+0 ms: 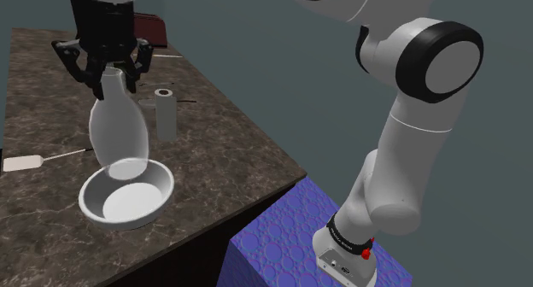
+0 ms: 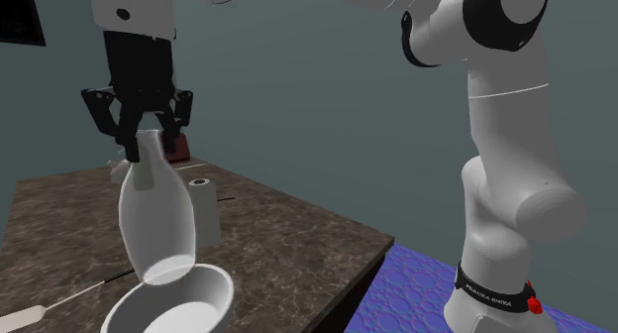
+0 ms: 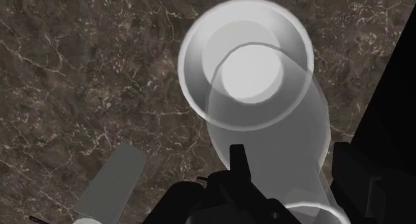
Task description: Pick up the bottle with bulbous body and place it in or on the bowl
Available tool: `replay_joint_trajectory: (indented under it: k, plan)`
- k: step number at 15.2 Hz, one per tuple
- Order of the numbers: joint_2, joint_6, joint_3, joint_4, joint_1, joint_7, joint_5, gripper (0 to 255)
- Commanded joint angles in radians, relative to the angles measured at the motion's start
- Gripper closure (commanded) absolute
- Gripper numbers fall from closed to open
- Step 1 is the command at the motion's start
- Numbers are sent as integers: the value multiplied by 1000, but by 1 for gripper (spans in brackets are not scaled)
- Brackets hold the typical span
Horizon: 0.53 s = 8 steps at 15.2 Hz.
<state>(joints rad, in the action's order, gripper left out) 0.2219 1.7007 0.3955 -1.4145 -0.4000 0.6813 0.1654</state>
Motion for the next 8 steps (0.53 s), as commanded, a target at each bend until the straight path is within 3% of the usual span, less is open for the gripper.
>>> replay_joint_trajectory:
  k: [1, 8]
  plan:
    - [-8, 31, -1, -37, 4, 0, -3, 255]
    - [-19, 129, -4, -146, 12, 6, -5, 255]
